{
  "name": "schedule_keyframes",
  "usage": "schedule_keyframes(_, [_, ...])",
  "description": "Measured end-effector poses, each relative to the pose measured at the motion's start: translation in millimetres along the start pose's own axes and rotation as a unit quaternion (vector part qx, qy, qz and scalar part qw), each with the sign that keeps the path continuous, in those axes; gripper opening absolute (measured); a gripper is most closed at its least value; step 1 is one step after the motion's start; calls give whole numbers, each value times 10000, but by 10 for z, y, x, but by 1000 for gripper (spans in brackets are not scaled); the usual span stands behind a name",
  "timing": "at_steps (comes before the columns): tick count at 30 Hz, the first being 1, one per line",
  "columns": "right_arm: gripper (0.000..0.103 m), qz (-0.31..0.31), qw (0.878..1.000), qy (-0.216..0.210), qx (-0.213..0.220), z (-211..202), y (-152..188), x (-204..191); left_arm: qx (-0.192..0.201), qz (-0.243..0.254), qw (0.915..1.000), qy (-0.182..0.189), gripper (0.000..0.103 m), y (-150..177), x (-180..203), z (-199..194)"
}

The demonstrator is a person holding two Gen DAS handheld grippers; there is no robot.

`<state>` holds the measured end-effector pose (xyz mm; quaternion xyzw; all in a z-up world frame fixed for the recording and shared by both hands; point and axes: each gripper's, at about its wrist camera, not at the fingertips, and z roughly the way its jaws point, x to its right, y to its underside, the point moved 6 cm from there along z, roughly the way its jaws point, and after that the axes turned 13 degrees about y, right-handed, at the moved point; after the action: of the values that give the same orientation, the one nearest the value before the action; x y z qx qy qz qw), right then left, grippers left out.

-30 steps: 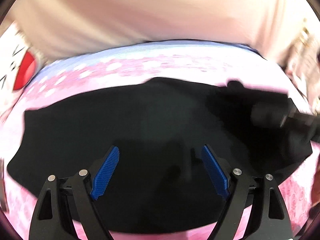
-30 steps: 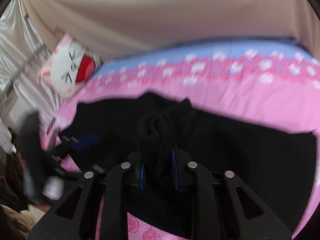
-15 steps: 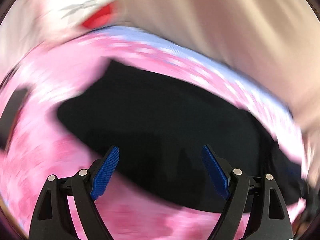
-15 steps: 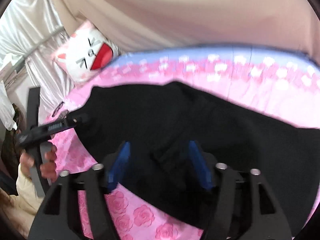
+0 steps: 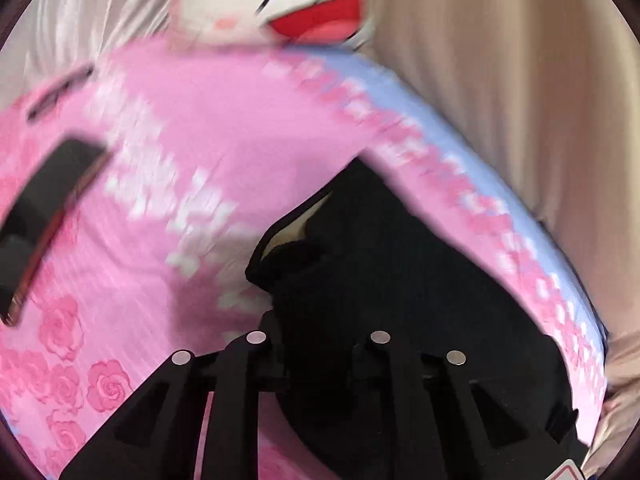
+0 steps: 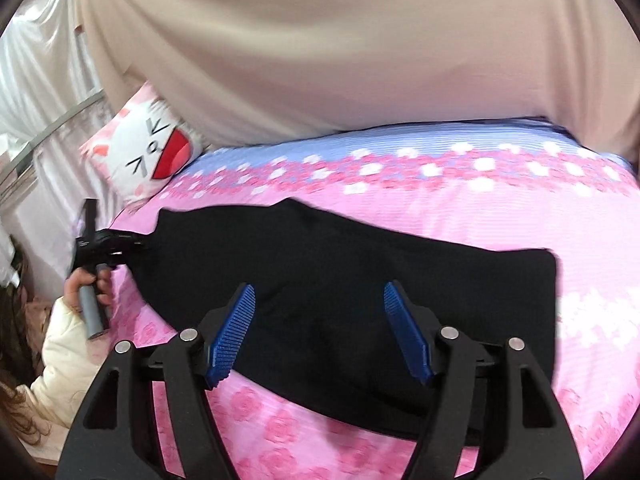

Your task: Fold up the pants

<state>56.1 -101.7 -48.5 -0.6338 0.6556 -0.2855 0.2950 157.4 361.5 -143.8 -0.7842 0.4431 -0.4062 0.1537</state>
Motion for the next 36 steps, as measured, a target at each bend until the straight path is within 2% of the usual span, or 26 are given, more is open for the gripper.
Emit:
schedule_keyframes(2, [65,198,9995,222,47,-68,6,247,284,500,9978,319,12,-65,431,-242])
schedule_keyframes(4, [66,357,9985,408,98,-117,21,460,429,956,9916,757,12,-94,909,-421])
schedule_keyframes(5, [66,483,9976,480,112,-146,33,602,525,1288,9851,1015,12,-72,1251,-553])
schedule_keyframes(6, [66,602,9966,550,147,-177,48,725,552,1455,9808,1172,12,-36,1430,-628])
schedule_keyframes(8, [66,886,9936,665,197,-234,92,982,556,2000,9635,1691,12,128,2050,-821])
schedule_keyframes(11, [66,1255,9886,785,289,-327,189,1337,409,2789,9315,2297,13,501,2856,-989])
schedule_keyframes(12, [66,1339,9873,799,309,-359,225,1421,219,3053,9171,2555,13,716,3166,-990])
schedule_keyframes(15, [66,1616,9819,914,368,-478,368,1753,-344,3565,8871,2911,13,1304,3718,-846])
schedule_keyframes(16, [66,1708,9800,943,382,-514,416,1852,-688,3791,8730,2992,13,1635,3914,-727])
schedule_keyframes(19, [66,1953,9747,1017,371,-616,594,2160,-1414,4095,8507,2977,13,2379,4145,-417])
schedule_keyframes(21, [66,2040,9729,1038,331,-642,681,2287,-1928,4216,8421,2757,13,2825,4093,-61])
schedule_keyframes(22, [66,2083,9720,1046,308,-655,730,2353,-2251,4273,8382,2533,13,3104,4037,183])
schedule_keyframes(23, [66,2146,9706,1054,283,-668,787,2426,-2331,4291,8392,2395,13,3196,3994,305])
schedule_keyframes(24, [66,2172,9702,1044,260,-671,817,2447,-2269,4365,8404,2273,15,3307,3962,362])
schedule_keyframes(25, [66,2187,9700,1031,236,-675,861,2479,-1961,4608,8388,2136,15,3353,3969,324])
schedule_keyframes(26, [66,2206,9697,1029,212,-668,897,2522,-1842,4777,8357,1985,19,3382,3985,285])
schedule_keyframes(28, [66,2219,9703,952,162,-639,923,2550,-1770,4822,8372,1878,19,3367,4019,170])
schedule_keyframes(30, [66,2259,9707,804,148,-602,920,2572,-1703,4776,8385,1997,23,3279,4075,-34])
schedule_keyframes(31, [66,2270,9713,692,139,-575,890,2560,-1661,4592,8428,2263,31,3150,4103,-201])
schedule_keyframes(33, [66,2207,9745,364,157,-525,790,2484,-1631,4144,8436,3000,74,2991,4183,-512])
schedule_keyframes(34, [67,2139,9765,192,150,-495,735,2431,-1515,3963,8453,3247,78,2860,4202,-657])
schedule_keyframes(36, [67,2003,9796,-95,146,-384,607,2328,-1165,3968,8509,3240,78,2685,4256,-806])
